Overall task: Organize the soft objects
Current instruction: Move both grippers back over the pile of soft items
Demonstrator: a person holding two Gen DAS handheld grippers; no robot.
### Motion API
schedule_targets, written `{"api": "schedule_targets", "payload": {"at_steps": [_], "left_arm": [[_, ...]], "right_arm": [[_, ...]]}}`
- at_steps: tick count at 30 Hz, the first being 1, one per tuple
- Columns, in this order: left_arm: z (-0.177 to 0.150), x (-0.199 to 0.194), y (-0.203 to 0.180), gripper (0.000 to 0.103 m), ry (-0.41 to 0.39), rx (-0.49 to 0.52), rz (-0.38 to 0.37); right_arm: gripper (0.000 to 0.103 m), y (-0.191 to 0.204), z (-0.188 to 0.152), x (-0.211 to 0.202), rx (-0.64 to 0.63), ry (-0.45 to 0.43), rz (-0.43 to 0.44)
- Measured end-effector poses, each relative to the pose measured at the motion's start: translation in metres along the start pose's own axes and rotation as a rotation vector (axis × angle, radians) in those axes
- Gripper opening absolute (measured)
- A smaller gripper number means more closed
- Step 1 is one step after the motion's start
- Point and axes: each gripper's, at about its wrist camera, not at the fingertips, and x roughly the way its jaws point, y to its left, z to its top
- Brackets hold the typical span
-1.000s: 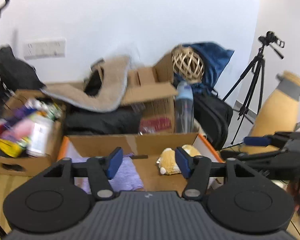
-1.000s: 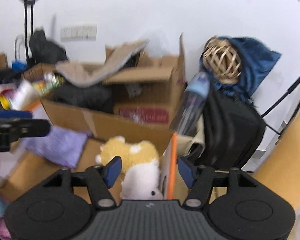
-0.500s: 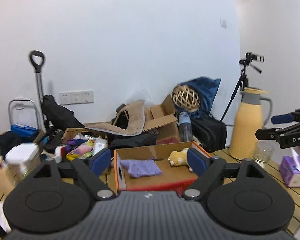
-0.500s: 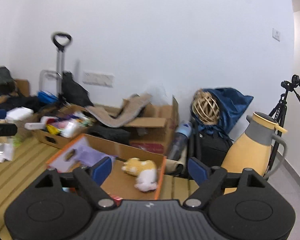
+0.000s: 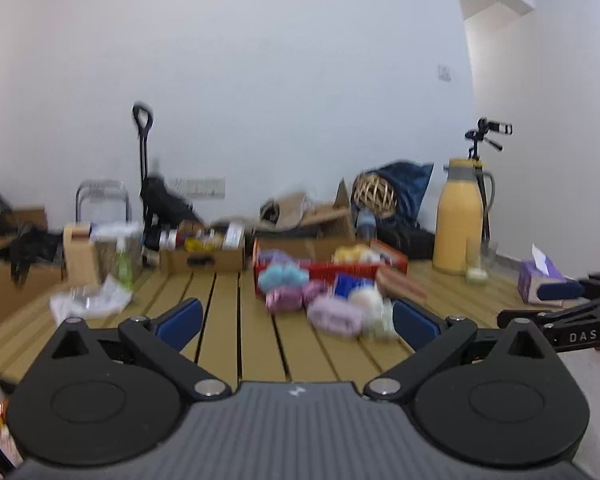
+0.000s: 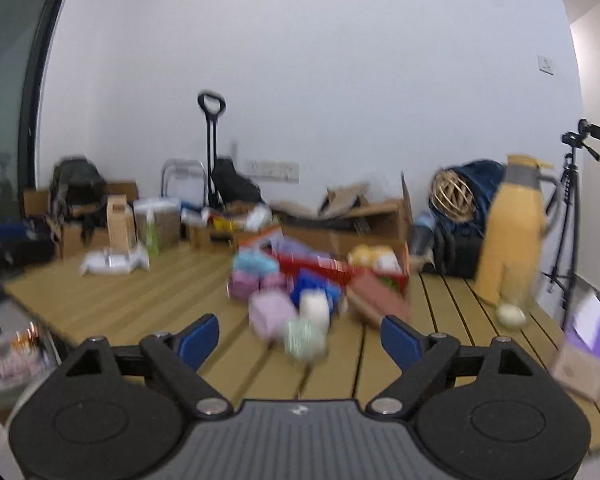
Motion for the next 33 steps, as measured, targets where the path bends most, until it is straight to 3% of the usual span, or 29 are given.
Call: {"api": "schedule_targets", "payload": {"at_steps": [2,5,8,14,25,31,33], "left_arm": [[-0.003,0.003,0.001,0.103,0.031,0.000,-0.028],[0.001,0.009,-0.003,0.103,0.016,0.008,0.003],[0.000,0.015,-0.005,0.103,0.015,-0.006,-0.015],[-0.012,0.044,-0.009,0.103,0.080,-0.014,-0.029],[-0.019,0.139,-0.020,0.103,0.184,-0.004,-0.060],[-0.016,0.215,-0.042,0.103,0.232,-0.023,-0.161],[-0.016,0.244,-0.057,0.097,0.244,-0.008,-0.185]], "right_arm": [[0.088,0.001,-0.015,-0.009,0.063,0.030,0.019],[0.088,0.006,-0.025,-0.013,0.107,0.061,0.046],[0.088,0.011,-0.022,-0.012,0.091,0.035,0.018],[0.088,0.005,-0.018,0.004,0.151,0.038,0.053],[0.087,-0.020,-0.008,0.086,0.208,0.098,0.068],[0.084,-0.049,0.013,0.137,0.205,0.061,0.030],[0.084,-0.064,0.019,0.151,0.230,0.064,0.013]]}}
